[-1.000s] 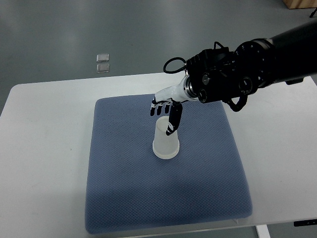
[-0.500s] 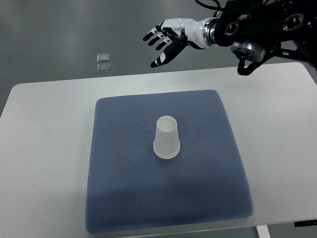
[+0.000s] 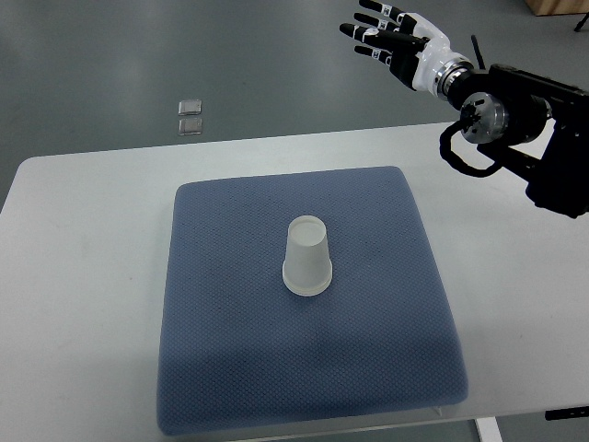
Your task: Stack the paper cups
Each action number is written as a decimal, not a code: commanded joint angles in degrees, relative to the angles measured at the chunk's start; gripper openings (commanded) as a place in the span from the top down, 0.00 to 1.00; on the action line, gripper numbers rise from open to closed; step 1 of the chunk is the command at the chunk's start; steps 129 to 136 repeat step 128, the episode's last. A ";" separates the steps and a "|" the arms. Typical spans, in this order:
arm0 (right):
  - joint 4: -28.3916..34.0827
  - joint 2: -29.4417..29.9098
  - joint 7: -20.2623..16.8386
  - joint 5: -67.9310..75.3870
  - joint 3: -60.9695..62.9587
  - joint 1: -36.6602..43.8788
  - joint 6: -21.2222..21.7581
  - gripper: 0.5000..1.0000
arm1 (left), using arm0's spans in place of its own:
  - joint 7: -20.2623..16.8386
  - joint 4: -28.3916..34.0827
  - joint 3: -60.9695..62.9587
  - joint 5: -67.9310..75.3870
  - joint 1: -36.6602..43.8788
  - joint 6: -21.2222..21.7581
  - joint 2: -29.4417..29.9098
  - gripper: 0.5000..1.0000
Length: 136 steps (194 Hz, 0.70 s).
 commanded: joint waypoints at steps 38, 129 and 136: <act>-16.41 7.13 0.45 0.02 13.14 -10.57 18.76 0.27 | -0.01 -0.08 -0.01 0.00 -0.03 0.00 0.00 0.00; -18.88 9.51 0.98 0.02 14.46 -12.16 25.35 0.15 | 0.07 -0.26 -0.01 0.00 -0.03 0.00 0.00 0.00; -18.88 9.51 0.98 0.02 14.46 -12.16 25.35 0.15 | 0.07 -0.26 -0.01 0.00 -0.03 0.00 0.00 0.00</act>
